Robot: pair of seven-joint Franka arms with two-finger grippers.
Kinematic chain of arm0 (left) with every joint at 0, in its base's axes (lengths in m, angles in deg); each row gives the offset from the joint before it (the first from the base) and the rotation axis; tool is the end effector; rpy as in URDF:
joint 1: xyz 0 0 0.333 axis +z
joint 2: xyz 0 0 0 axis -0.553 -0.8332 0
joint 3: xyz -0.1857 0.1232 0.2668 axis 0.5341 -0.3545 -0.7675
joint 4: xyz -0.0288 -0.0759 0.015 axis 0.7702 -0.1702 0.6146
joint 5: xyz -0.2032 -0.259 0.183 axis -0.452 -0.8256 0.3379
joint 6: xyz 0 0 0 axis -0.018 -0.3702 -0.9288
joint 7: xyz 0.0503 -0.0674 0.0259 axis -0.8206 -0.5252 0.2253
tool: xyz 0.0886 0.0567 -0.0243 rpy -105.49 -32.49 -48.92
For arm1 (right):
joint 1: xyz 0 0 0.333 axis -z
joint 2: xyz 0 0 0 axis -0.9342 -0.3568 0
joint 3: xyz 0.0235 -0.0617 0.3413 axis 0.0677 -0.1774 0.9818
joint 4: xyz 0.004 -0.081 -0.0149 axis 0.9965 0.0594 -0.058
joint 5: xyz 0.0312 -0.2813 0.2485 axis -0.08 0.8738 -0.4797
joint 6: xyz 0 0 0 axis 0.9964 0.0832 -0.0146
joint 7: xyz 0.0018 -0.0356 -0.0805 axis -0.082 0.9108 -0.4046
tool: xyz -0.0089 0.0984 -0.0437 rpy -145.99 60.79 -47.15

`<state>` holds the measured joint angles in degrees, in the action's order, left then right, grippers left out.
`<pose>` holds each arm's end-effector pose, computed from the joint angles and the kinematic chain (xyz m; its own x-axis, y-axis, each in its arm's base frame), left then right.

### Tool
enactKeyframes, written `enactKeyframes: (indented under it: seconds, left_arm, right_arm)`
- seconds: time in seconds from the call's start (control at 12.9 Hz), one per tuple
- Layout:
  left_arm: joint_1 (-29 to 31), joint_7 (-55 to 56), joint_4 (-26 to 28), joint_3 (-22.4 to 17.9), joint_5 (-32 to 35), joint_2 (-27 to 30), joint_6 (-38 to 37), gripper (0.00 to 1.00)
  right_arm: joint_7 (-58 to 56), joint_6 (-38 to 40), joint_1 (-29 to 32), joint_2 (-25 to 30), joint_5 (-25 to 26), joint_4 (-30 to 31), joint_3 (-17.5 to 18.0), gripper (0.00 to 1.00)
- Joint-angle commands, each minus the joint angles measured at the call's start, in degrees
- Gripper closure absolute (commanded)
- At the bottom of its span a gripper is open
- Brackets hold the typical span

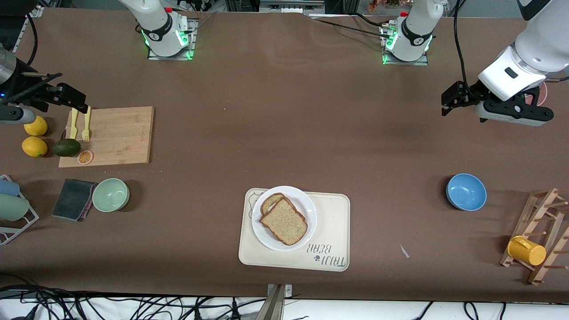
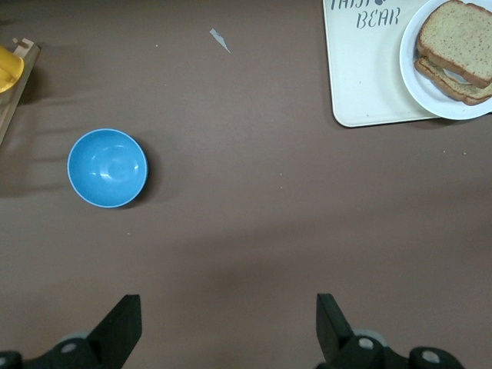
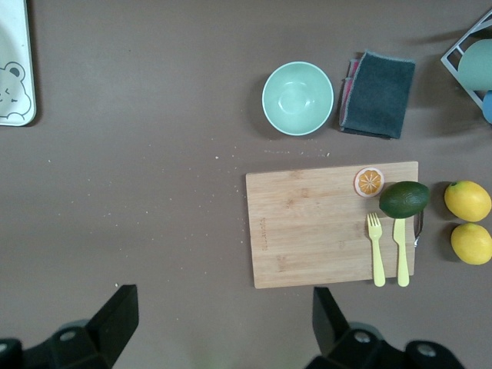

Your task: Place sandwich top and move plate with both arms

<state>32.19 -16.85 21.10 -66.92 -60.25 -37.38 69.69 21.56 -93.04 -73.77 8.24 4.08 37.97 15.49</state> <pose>0.5269 -0.0779 0.6176 0.9882 -0.1512 0.0242 -0.1518 -0.9881 0.0241 0.5496 0.0208 0.6362 0.9983 -0.0167 -0.0558 -0.0152 -0.9995 0.0268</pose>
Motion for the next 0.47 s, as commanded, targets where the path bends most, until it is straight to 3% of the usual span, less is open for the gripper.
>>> enactKeyframes:
  seconds: [0.0, 0.39]
  left_arm:
    - [-0.99, 0.72, 0.84, -0.77, 1.78, 0.58, 0.9, 0.0]
    - [-0.2, 0.8, -1.45, -0.69, 1.78, -1.0, -0.41, 0.0]
  right_arm:
    - [-0.64, 0.35, -0.16, -0.29, 0.78, -1.19, 0.03, 0.0]
    - [-0.64, 0.35, -0.16, -0.29, 0.7, -1.19, 0.03, 0.0]
